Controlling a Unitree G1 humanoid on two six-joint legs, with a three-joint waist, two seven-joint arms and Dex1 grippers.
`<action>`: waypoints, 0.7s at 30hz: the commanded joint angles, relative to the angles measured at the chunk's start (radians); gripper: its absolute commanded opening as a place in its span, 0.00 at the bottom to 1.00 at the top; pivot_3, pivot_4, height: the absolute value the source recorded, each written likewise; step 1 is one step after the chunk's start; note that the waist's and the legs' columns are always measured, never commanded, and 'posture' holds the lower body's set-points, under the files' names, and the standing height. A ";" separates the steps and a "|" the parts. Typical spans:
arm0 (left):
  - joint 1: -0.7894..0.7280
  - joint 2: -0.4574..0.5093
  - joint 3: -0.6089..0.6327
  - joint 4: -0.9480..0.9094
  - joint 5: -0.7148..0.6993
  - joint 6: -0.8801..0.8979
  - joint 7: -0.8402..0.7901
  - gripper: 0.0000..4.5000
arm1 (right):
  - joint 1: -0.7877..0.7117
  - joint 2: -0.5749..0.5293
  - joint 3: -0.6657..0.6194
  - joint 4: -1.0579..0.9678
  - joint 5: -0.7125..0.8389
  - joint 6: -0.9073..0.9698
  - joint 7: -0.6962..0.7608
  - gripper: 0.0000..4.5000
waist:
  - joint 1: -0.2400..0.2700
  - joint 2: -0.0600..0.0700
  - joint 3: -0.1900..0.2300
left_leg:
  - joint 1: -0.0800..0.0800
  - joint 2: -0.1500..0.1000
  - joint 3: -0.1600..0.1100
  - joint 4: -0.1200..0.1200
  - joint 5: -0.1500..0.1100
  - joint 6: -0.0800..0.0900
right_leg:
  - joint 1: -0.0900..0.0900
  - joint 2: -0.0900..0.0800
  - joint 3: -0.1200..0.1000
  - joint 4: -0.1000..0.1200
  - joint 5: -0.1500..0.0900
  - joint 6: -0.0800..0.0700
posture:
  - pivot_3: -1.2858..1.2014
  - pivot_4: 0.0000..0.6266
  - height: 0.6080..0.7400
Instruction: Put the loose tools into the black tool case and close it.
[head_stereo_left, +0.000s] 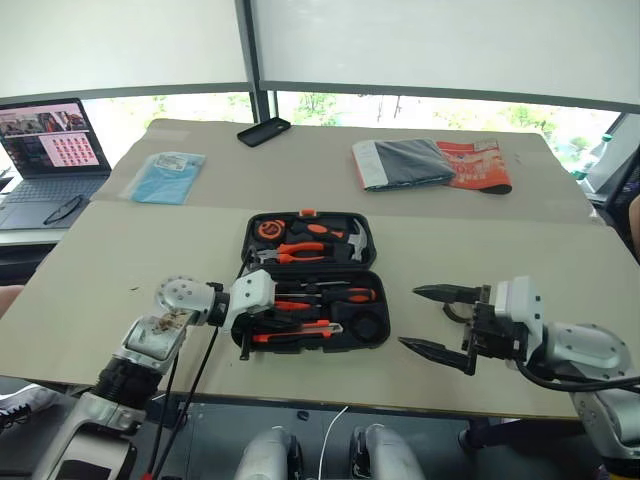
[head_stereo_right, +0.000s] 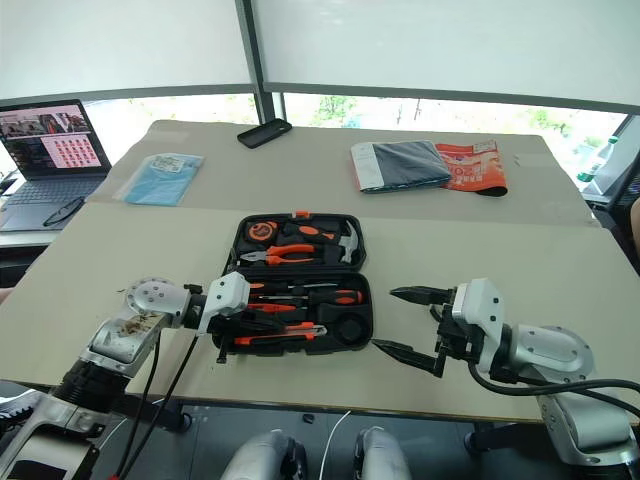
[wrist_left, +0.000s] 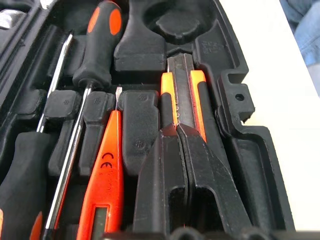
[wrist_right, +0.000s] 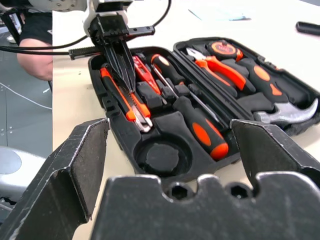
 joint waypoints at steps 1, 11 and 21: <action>0.029 -0.026 0.125 0.019 -0.096 -0.090 0.033 0.16 | 0.103 0.007 -0.155 0.025 -0.035 -0.089 -0.013 1.00 | 0.001 -0.001 0.000 | -0.002 0.000 0.000 0.000 0.000 0.001 | -0.001 0.000 0.000 0.000 0.000 0.001 | 0.52 0.24 1.00; 0.252 0.088 0.397 -0.060 -0.438 -0.064 -0.225 0.98 | 0.364 0.108 -0.382 0.320 -0.135 -0.400 0.018 1.00 | -0.027 -0.003 0.002 | -0.006 0.001 0.000 -0.004 0.003 0.002 | -0.008 0.002 0.001 0.000 -0.001 0.001 | 0.52 0.24 1.00; 0.237 0.018 0.445 -0.106 -0.454 -0.096 -0.150 0.99 | 0.317 0.052 -0.351 0.315 -0.045 -0.269 0.018 1.00 | -0.039 -0.002 0.002 | -0.006 0.001 0.000 -0.003 0.000 -0.007 | -0.009 0.000 0.003 0.001 -0.003 -0.003 | 0.52 0.24 1.00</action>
